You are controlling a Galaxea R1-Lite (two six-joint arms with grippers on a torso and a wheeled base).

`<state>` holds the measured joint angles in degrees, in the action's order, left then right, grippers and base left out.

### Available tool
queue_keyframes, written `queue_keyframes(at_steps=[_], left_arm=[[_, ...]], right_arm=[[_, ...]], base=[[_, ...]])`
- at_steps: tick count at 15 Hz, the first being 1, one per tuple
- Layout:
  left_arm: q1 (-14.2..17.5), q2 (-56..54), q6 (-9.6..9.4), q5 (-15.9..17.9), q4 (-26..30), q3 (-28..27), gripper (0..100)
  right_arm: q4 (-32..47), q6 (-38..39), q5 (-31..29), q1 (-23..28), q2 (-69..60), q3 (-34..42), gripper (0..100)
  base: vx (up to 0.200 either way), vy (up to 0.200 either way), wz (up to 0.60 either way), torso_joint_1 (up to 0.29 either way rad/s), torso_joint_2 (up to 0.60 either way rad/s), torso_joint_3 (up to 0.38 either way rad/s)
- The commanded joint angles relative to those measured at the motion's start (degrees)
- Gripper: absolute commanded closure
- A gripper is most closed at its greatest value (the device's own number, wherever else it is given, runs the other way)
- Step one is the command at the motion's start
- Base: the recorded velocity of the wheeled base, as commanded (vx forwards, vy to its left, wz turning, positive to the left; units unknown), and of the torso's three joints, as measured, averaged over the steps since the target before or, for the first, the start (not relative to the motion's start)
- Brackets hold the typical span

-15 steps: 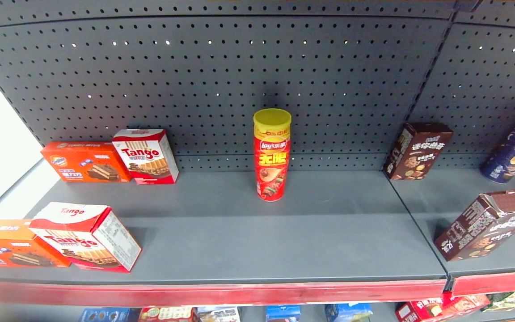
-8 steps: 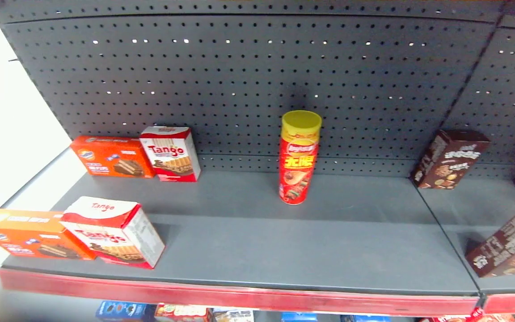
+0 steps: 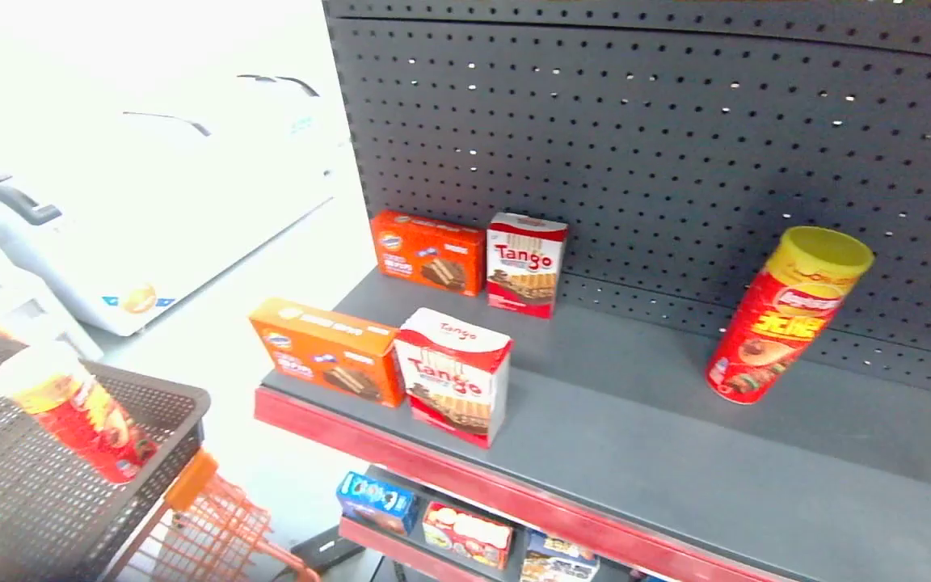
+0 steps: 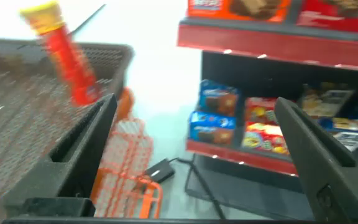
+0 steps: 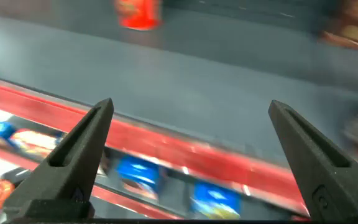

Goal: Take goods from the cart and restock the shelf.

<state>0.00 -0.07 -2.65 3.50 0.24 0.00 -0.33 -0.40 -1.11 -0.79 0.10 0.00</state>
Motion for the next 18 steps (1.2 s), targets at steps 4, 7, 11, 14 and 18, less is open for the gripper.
queue_keyframes(at_steps=[4,7,11,14,18], left_arm=[[0.0,0.07,0.01,0.02,0.02,0.0,0],[0.0,0.07,0.01,0.02,0.02,0.0,0],[0.0,0.07,-0.08,0.02,0.02,0.0,0],[0.0,0.07,-0.34,0.19,0.02,0.0,0],[0.0,0.07,-0.08,0.1,0.02,0.0,0]], right_arm=[[0.07,0.23,-0.12,0.0,-0.01,0.0,0],[0.07,0.31,-0.12,-0.09,-0.01,0.0,0],[0.07,0.31,-0.12,-0.09,-0.01,0.0,0],[0.07,0.31,-0.12,-0.09,-0.01,0.0,0],[0.07,0.31,-0.12,-0.09,-0.01,0.0,0]], base=[[0.0,0.0,0.3,0.006,0.0,0.001],[0.0,0.0,0.0,0.0,0.0,0.0],[0.0,0.0,0.0,0.0,0.0,0.0],[0.0,0.0,0.0,0.0,0.0,0.0],[0.0,0.0,0.0,0.0,0.0,0.0]])
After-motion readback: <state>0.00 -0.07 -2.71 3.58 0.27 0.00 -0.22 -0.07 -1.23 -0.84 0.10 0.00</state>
